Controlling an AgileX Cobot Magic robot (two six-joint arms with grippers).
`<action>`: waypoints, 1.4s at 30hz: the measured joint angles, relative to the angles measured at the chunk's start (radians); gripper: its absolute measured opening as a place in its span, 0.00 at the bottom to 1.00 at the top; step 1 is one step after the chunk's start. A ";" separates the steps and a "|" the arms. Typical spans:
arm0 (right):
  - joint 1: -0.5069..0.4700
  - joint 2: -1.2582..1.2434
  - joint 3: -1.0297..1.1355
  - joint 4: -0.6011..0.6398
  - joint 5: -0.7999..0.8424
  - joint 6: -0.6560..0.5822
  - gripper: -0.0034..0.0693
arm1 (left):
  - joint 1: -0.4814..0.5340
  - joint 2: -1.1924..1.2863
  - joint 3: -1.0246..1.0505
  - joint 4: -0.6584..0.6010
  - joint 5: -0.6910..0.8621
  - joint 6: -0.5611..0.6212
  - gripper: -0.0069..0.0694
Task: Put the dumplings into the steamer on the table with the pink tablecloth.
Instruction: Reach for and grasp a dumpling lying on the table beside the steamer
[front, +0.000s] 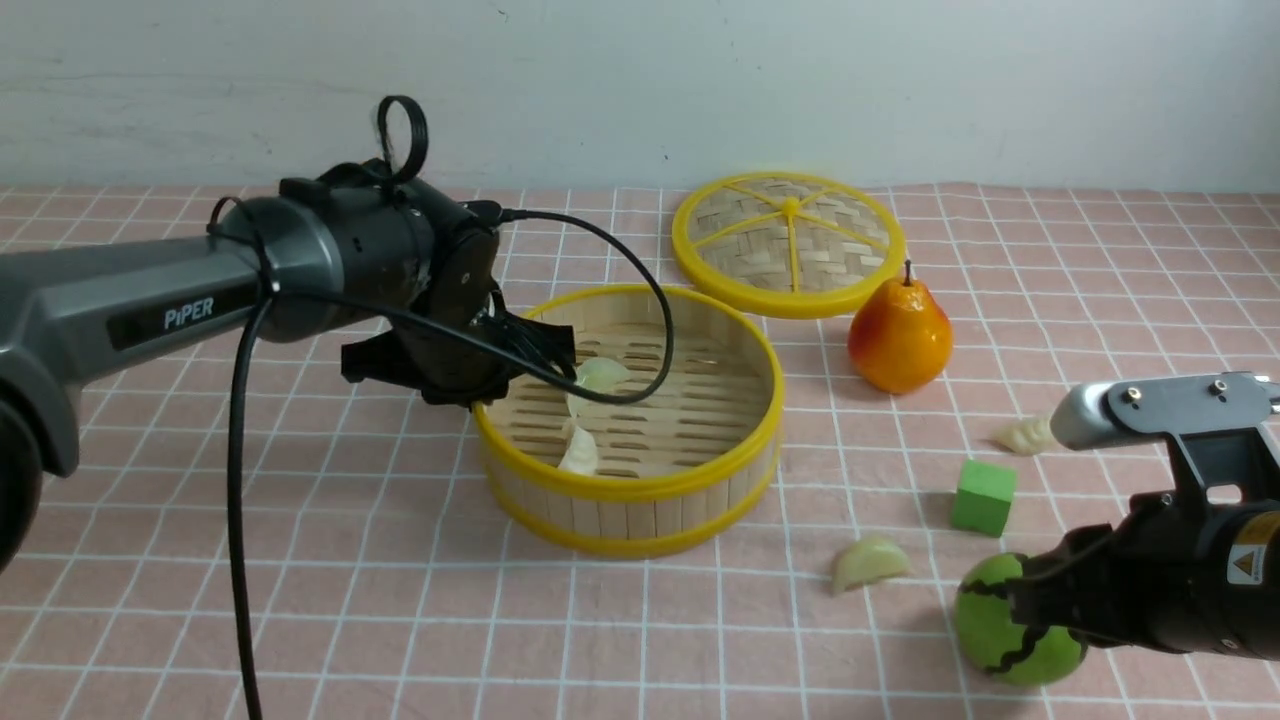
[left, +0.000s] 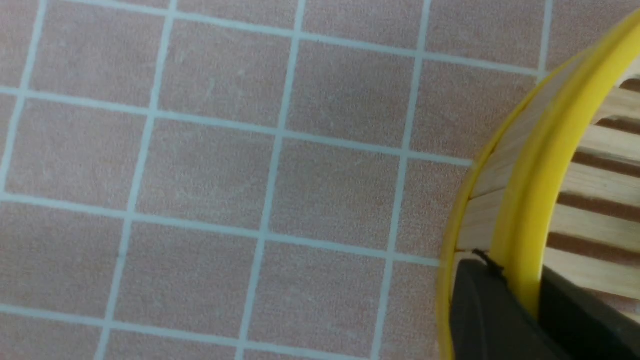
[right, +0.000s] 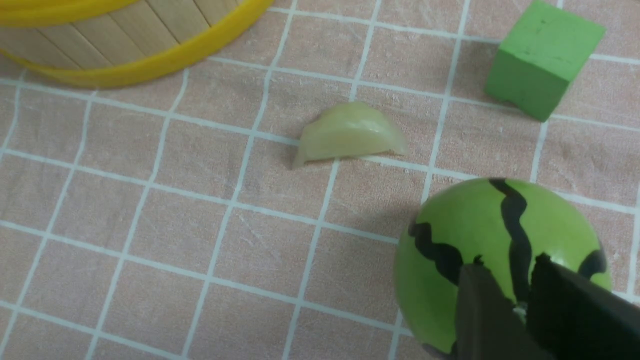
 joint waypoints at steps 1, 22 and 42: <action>0.000 0.000 0.000 0.000 0.000 0.000 0.26 | 0.000 0.000 0.000 -0.008 0.001 -0.018 0.14; 0.000 0.000 0.000 0.023 0.007 -0.010 0.28 | 0.000 -0.019 0.000 0.002 0.029 -0.193 0.64; 0.000 0.264 -0.591 -0.024 0.488 -0.193 0.49 | 0.000 -1.010 0.240 -0.031 0.145 0.249 0.07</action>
